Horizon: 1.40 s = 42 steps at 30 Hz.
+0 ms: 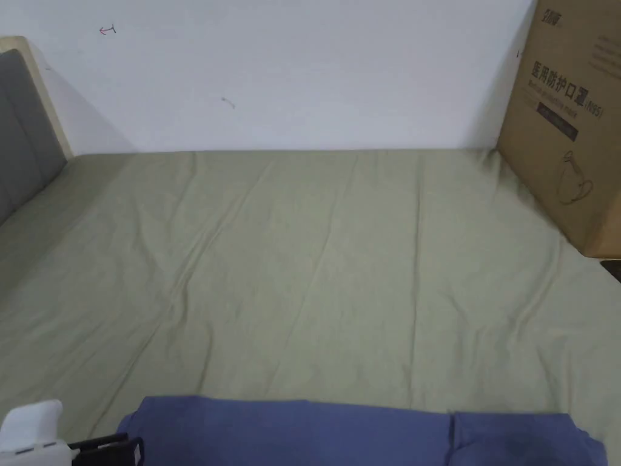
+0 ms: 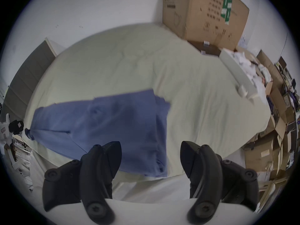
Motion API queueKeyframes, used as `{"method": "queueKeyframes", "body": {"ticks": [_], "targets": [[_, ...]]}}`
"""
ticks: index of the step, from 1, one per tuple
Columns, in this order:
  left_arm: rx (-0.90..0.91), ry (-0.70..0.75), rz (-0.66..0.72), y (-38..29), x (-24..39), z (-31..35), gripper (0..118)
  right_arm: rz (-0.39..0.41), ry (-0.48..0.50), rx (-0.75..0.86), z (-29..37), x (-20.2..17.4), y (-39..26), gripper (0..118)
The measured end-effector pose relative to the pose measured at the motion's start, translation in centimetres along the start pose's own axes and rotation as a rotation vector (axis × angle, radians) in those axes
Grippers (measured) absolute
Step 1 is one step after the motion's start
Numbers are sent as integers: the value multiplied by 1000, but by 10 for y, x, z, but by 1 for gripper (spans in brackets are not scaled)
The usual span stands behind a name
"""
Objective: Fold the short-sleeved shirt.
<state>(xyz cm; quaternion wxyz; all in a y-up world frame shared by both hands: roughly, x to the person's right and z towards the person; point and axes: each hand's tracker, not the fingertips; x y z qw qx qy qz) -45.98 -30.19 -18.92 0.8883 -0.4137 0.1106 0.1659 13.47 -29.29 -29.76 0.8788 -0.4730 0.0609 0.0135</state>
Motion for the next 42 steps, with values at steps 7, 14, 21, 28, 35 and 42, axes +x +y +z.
{"method": "queueKeyframes", "body": {"ticks": [7,14,21,28,35,42], "targets": [[12,-40,59,-19,9,19,0,50,93,118,-1,-74,2,0],[-1,-78,205,-40,-28,10,0,88,198,61,-31,-116,-2,0],[13,-249,472,-41,-75,-19,108,168,231,30,-40,-145,5,0],[-114,-419,672,-60,-72,-71,109,224,235,-20,-48,-169,3,0],[-137,-424,764,-63,-70,-98,8,252,233,-57,-55,-173,0,0],[-106,-324,563,-31,-50,-69,8,188,233,-65,-52,-156,5,0]]}}
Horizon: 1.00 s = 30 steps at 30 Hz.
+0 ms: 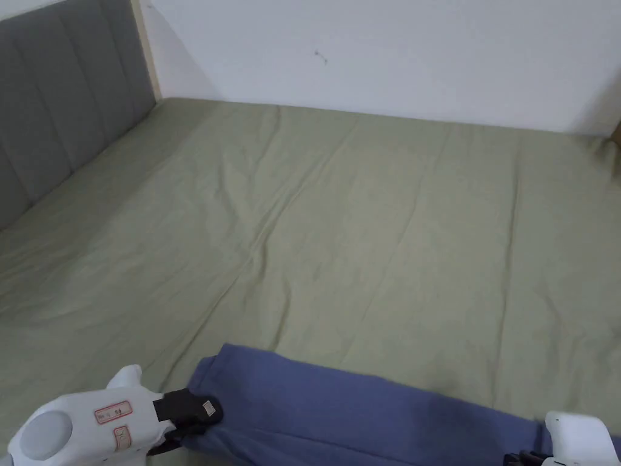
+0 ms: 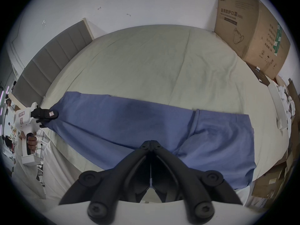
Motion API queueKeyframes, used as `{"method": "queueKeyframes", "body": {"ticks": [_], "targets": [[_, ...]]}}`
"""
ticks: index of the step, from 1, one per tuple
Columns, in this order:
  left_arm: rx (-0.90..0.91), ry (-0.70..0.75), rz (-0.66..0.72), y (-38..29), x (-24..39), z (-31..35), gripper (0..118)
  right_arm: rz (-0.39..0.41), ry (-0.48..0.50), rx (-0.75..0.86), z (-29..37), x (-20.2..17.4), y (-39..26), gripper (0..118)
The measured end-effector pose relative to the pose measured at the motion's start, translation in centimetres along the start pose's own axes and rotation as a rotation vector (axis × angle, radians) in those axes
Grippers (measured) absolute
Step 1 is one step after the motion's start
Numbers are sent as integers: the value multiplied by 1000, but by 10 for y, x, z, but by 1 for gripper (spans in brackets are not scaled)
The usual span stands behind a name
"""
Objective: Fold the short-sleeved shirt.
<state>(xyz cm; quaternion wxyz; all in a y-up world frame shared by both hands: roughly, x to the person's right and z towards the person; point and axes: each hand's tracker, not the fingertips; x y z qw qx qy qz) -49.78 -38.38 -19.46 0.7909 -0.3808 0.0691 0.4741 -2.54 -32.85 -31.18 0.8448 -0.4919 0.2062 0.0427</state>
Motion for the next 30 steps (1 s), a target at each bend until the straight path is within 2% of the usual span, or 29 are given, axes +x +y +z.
{"method": "queueKeyframes", "body": {"ticks": [3,6,9,12,13,16,17,18,20,21,22,23,26,30], "targets": [[31,49,-177,-1,46,8,8,-33,-8,15,4,13,-2,0],[61,73,-385,-12,109,11,8,-97,-5,35,12,25,-7,0],[-2,-21,-571,-39,174,-2,8,-152,-11,44,17,40,-14,0],[-93,-64,-778,-82,224,-23,8,-213,-64,57,22,57,-22,0],[-119,-85,-832,-98,236,-32,8,-241,-65,62,24,65,-25,0],[-232,-168,-861,-136,250,-66,9,-326,-75,77,31,93,-36,0],[-252,-156,-868,-148,251,-79,21,-338,-87,78,33,99,-39,0],[-285,-137,-893,-157,251,-92,46,-351,-103,80,37,103,-41,0],[-348,-127,-928,-175,246,-119,118,-375,-120,82,43,111,-47,0],[-386,-68,-941,-184,245,-129,115,-393,-125,82,46,116,-50,0],[-404,-52,-941,-190,240,-135,108,-411,-131,82,49,118,-52,0],[-373,-86,-933,-188,238,-133,105,-422,-130,85,52,121,-55,0],[-399,-47,-852,-179,236,-131,106,-442,-140,90,58,123,-60,0],[-343,-165,-730,-159,234,-103,103,-461,-133,93,58,122,-61,0]]}}
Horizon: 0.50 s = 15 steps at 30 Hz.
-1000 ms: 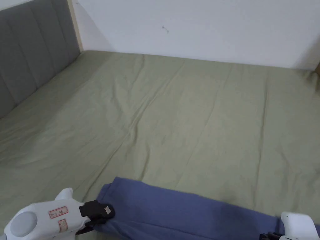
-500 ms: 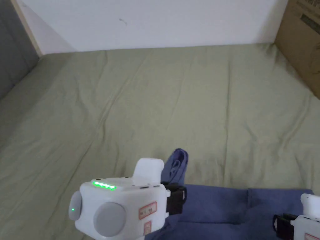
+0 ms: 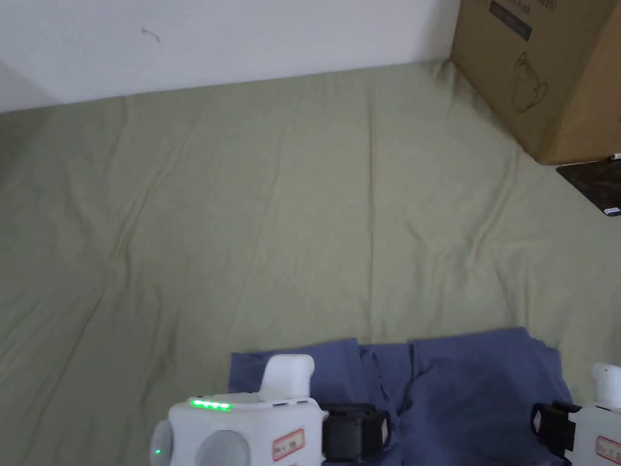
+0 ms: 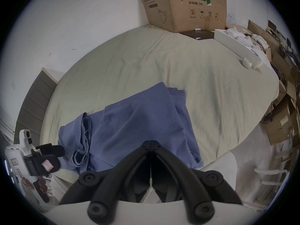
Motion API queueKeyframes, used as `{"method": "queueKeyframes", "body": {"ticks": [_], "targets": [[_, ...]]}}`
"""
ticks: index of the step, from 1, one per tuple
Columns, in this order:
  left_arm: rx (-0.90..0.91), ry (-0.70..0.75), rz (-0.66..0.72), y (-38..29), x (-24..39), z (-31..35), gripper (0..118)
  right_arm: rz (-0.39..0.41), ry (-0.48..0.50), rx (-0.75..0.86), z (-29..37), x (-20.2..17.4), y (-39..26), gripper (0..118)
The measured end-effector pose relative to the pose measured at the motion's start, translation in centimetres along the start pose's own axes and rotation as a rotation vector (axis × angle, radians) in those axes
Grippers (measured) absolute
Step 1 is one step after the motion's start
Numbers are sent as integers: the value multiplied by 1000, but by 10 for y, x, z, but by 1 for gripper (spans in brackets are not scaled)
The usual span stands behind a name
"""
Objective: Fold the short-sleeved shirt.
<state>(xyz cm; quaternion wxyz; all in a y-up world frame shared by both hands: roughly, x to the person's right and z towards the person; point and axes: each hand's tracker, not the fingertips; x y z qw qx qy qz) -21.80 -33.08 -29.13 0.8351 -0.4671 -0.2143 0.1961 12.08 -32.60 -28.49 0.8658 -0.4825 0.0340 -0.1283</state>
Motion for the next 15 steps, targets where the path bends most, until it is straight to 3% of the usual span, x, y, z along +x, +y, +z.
{"method": "queueKeyframes", "body": {"ticks": [1,2,4,5,7,11,15], "targets": [[34,-16,30,3,-5,7,97,-2,5,-1,0,-1,0,0],[57,7,54,3,-5,13,75,0,9,-1,0,-4,-1,0],[80,84,62,7,-15,12,18,6,18,-2,-2,-6,-1,0],[77,141,54,7,-20,6,4,12,26,-5,-2,-8,-1,0],[29,188,52,4,-29,-10,4,20,38,-8,-2,-11,-2,0],[-78,140,78,-10,-30,-41,3,31,54,-16,-7,-6,-1,0],[-127,65,-25,-22,3,-54,3,30,55,-27,-13,-2,-1,0]]}}
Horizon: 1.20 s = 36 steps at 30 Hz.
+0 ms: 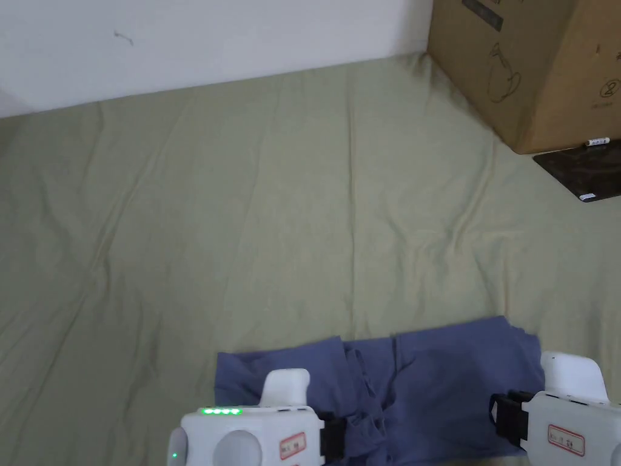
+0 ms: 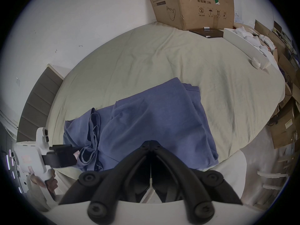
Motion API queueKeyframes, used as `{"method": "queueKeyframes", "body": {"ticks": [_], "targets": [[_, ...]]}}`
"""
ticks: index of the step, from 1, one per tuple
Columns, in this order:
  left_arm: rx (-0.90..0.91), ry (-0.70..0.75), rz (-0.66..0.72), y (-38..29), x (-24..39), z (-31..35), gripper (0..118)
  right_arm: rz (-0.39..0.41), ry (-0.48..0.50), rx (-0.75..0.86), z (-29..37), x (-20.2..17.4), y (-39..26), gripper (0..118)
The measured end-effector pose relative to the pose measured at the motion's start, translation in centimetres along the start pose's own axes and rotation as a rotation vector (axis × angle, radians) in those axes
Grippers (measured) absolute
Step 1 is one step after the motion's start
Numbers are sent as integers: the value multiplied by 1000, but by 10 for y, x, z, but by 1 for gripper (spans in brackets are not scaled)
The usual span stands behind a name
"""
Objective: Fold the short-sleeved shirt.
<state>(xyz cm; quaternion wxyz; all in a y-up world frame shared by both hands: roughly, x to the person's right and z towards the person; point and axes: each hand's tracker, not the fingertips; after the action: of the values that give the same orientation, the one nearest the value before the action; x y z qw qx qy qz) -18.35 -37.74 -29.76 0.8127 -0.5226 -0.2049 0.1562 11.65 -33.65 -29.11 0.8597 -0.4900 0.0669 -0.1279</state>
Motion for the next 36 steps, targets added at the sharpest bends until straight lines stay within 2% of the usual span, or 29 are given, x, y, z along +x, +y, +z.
{"method": "queueKeyframes", "body": {"ticks": [2,6,9,12,15,17,21,22,25,27,29,32,34,36], "targets": [[-55,-82,-41,-1,11,-2,3,3,-3,-7,-3,1,-1,0],[-79,-89,-102,-8,24,-9,3,9,-7,-11,-5,1,-3,0],[-113,-196,-24,-8,25,-11,3,4,-3,-14,-6,0,-4,0],[-67,-322,38,-3,18,3,3,19,0,-14,-5,-3,-1,0],[45,-332,100,5,1,43,2,37,0,-13,-3,-9,0,0],[129,-335,177,4,-30,68,2,45,6,-14,-2,-14,1,0],[235,-242,361,-14,-112,106,2,71,17,-26,-4,-27,1,0],[255,-216,397,-22,-134,113,6,89,15,-29,-4,-32,1,0],[247,-260,454,-40,-184,116,54,115,17,-39,-7,-44,1,0],[235,-238,512,-44,-196,113,66,101,44,-65,-8,-50,2,0],[224,-257,533,-49,-205,102,74,90,78,-61,-8,-57,3,0],[206,-370,602,-49,-203,81,75,138,64,-74,-10,-72,4,0],[207,-435,589,-44,-198,72,75,159,70,-79,-10,-79,4,0],[165,-436,574,-37,-187,63,71,166,76,-88,-12,-83,3,0]]}}
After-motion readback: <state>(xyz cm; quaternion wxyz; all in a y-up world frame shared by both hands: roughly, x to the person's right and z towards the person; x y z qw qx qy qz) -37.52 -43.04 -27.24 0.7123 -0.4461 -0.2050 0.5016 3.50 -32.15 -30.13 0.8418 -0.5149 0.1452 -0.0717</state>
